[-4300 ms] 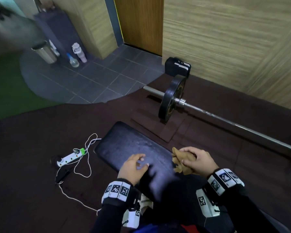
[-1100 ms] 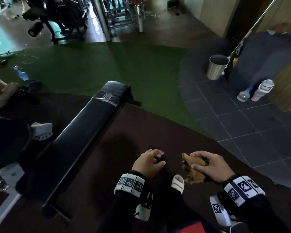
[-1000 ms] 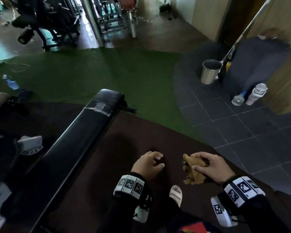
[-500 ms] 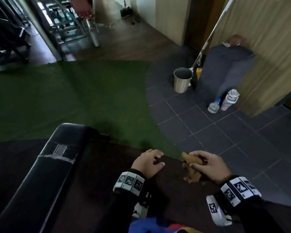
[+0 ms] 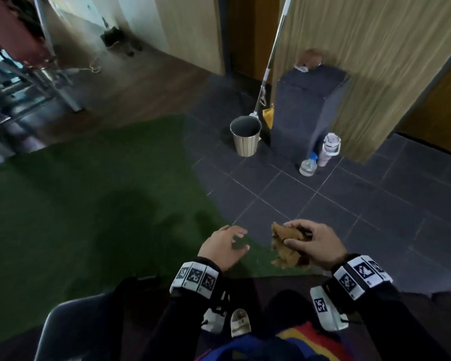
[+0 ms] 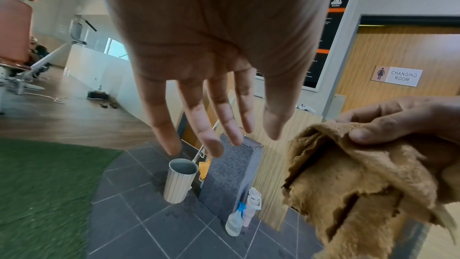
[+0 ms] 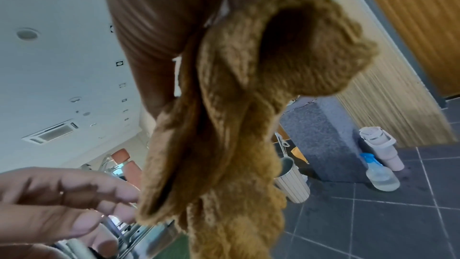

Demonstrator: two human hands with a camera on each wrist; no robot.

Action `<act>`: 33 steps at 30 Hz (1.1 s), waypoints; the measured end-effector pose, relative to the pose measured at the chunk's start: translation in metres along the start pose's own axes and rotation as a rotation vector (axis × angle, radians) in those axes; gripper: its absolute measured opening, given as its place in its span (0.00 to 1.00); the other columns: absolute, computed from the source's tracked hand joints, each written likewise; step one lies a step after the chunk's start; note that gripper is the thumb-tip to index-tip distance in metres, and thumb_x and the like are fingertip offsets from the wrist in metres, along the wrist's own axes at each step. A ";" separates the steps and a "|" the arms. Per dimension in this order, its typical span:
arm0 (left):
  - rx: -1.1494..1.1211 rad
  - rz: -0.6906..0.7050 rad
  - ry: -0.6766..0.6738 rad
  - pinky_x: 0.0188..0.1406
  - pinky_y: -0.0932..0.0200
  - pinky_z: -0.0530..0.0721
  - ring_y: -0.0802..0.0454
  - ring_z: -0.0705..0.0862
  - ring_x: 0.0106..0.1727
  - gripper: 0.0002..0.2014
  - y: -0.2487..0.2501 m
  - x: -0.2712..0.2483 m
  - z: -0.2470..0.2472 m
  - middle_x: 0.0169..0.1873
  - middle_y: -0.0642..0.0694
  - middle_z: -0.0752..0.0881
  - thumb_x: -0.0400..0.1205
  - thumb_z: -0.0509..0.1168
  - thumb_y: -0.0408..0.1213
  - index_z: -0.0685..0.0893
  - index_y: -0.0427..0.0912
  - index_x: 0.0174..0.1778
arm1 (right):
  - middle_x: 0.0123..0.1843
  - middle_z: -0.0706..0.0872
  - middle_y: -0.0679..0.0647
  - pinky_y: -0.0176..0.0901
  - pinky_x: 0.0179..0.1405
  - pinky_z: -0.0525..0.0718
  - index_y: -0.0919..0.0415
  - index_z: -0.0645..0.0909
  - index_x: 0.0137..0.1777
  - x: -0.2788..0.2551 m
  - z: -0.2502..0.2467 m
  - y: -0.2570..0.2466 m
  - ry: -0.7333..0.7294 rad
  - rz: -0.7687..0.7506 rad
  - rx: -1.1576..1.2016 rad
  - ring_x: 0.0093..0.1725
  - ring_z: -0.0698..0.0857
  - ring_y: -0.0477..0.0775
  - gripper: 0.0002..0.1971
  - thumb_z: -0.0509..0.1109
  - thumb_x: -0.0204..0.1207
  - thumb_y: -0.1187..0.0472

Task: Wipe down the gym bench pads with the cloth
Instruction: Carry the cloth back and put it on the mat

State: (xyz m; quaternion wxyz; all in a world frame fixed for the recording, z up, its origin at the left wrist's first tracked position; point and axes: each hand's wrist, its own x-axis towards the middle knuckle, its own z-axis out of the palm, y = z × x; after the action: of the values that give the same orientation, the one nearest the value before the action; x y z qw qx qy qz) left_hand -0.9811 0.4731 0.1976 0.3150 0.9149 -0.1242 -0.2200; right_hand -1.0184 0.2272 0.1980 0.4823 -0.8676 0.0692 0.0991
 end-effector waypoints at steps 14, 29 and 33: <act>-0.006 0.086 -0.100 0.61 0.56 0.81 0.57 0.83 0.56 0.17 0.021 0.282 -0.063 0.59 0.54 0.83 0.79 0.69 0.45 0.82 0.52 0.64 | 0.47 0.88 0.37 0.20 0.43 0.75 0.43 0.84 0.50 0.233 -0.097 0.003 0.102 0.061 -0.022 0.47 0.84 0.35 0.17 0.80 0.66 0.62; 0.076 0.180 -0.147 0.59 0.53 0.81 0.56 0.82 0.57 0.17 0.083 0.565 -0.143 0.56 0.58 0.82 0.78 0.69 0.46 0.82 0.54 0.63 | 0.47 0.89 0.39 0.21 0.49 0.76 0.42 0.83 0.50 0.479 -0.190 -0.005 0.142 0.148 0.026 0.48 0.85 0.33 0.18 0.79 0.65 0.62; 0.122 0.249 -0.173 0.58 0.54 0.82 0.56 0.84 0.56 0.16 0.090 0.647 -0.178 0.58 0.56 0.84 0.79 0.69 0.44 0.83 0.51 0.63 | 0.48 0.87 0.36 0.20 0.49 0.75 0.37 0.81 0.49 0.549 -0.206 -0.014 0.210 0.195 0.029 0.48 0.83 0.31 0.18 0.79 0.66 0.61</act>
State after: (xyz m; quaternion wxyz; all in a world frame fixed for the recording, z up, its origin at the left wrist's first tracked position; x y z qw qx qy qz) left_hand -0.3390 0.2604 0.1702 0.2718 0.8874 -0.2765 -0.2493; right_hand -0.4611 0.0462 0.1842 0.4727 -0.8554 0.2048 0.0532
